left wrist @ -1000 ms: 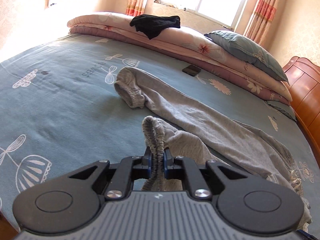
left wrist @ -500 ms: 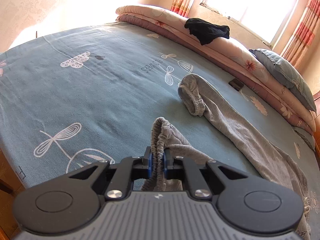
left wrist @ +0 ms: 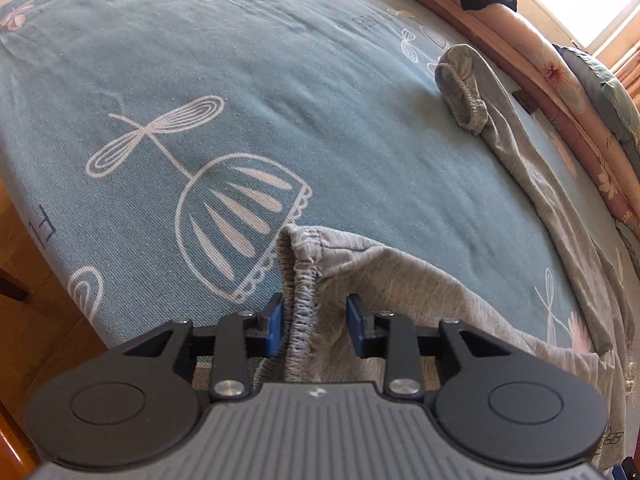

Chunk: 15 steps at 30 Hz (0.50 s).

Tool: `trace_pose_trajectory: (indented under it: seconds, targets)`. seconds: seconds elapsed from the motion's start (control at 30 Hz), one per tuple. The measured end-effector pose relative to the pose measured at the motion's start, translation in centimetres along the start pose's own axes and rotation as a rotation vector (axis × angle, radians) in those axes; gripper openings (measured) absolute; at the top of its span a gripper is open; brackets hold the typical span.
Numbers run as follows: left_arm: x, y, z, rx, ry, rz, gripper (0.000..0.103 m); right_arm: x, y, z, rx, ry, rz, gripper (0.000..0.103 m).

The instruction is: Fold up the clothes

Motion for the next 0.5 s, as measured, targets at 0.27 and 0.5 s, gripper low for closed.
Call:
trace_pose_trajectory:
  seconds: [0.27,0.5]
  targets:
    - [-1.5,-2.7,2.4,-0.088,-0.089,-0.056,0.056,-0.1,0.5,0.7,0.013,-0.01,0.017,0.103]
    - [-4.3,-1.5,3.1,-0.133,-0.13,-0.044,0.057,-0.1,0.5,1.8,0.032,-0.037,0.022,0.103]
Point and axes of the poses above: each gripper's, at about its wrist camera, not at the fingertips, and y roughly the way its jaws point, z to its left, x to its top, the point moved 4 cm from there along y, roughly the way its jaws point, and after that the axes turned 1 degree about -x, right-handed, at the moved point
